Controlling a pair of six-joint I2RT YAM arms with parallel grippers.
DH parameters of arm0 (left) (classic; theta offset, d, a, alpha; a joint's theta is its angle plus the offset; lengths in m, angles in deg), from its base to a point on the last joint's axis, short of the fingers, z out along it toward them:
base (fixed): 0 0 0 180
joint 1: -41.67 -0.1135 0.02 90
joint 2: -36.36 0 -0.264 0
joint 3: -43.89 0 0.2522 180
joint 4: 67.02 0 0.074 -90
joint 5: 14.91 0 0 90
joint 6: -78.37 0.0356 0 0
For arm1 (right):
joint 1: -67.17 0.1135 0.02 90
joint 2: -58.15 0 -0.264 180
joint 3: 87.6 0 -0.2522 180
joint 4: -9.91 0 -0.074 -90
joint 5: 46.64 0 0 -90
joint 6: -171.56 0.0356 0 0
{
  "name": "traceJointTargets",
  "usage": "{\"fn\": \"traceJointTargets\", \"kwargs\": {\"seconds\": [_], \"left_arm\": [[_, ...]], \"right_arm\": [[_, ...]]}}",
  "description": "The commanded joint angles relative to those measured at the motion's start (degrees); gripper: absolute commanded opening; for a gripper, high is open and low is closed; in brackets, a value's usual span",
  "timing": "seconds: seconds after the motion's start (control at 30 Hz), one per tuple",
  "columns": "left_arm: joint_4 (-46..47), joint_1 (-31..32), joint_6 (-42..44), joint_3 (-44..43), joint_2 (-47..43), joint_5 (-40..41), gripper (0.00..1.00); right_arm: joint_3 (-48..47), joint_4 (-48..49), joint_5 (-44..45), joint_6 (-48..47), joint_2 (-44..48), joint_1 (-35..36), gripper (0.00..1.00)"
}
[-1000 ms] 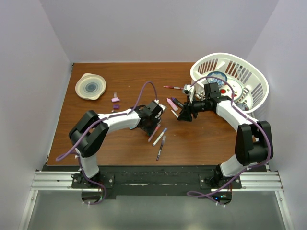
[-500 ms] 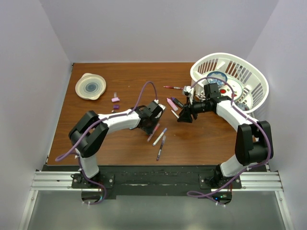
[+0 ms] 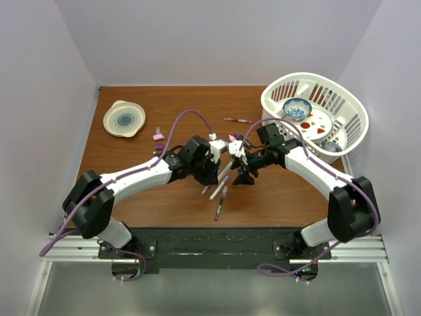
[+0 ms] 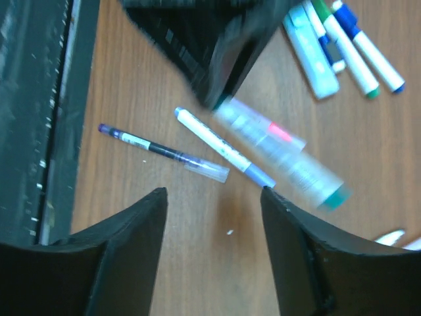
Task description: Open the pen caps
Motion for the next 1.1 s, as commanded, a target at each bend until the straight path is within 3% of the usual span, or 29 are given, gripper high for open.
{"fn": "traceJointTargets", "kwargs": {"seconds": [0.0,0.2,0.37,0.5,0.6,0.7,0.8,0.87,0.93,0.97,1.07], "left_arm": [[4.6,-0.4,-1.8,3.8,0.6,-18.2,0.0],[6.6,-0.3,-3.0,4.8,0.6,-24.0,0.0],[8.4,-0.4,-4.1,5.5,0.5,-26.2,0.0],[9.7,-0.8,-4.8,6.4,0.3,-27.0,0.0],[11.2,-1.1,-5.5,6.9,-0.4,-28.2,0.0],[12.9,-1.7,-6.5,7.5,-1.7,-29.1,0.0],[16.2,-3.2,-8.1,9.2,-4.0,-30.4,0.01],[18.3,-5.4,-10.1,10.5,-7.0,-30.0,0.09],[23.2,-8.6,-12.4,13.4,-11.8,-28.6,0.35],[25.5,-9.5,-13.2,14.3,-14.0,-25.8,0.54],[32.5,-12.1,-16.7,19.3,-22.8,-18.4,0.82]], "right_arm": [[0.2,0.0,4.7,-7.6,5.7,1.9,0.7],[2.8,-7.9,5.0,-22.0,8.2,6.7,0.8],[4.6,-9.0,8.9,-25.4,7.9,9.8,0.76],[5.8,-7.3,13.3,-25.2,7.9,12.2,0.53],[6.9,-5.3,17.3,-24.9,7.5,14.4,0.45],[6.9,-4.6,18.0,-23.9,7.5,15.1,0.26],[7.3,-3.3,17.9,-22.4,8.2,15.2,0.0],[7.2,-1.9,16.2,-18.3,8.9,15.1,0.0],[6.2,0.1,11.3,-12.0,9.6,14.0,0.0],[5.9,0.8,9.4,-10.1,9.7,12.6,0.0],[4.4,6.8,4.1,3.4,9.9,9.8,0.0]]}}
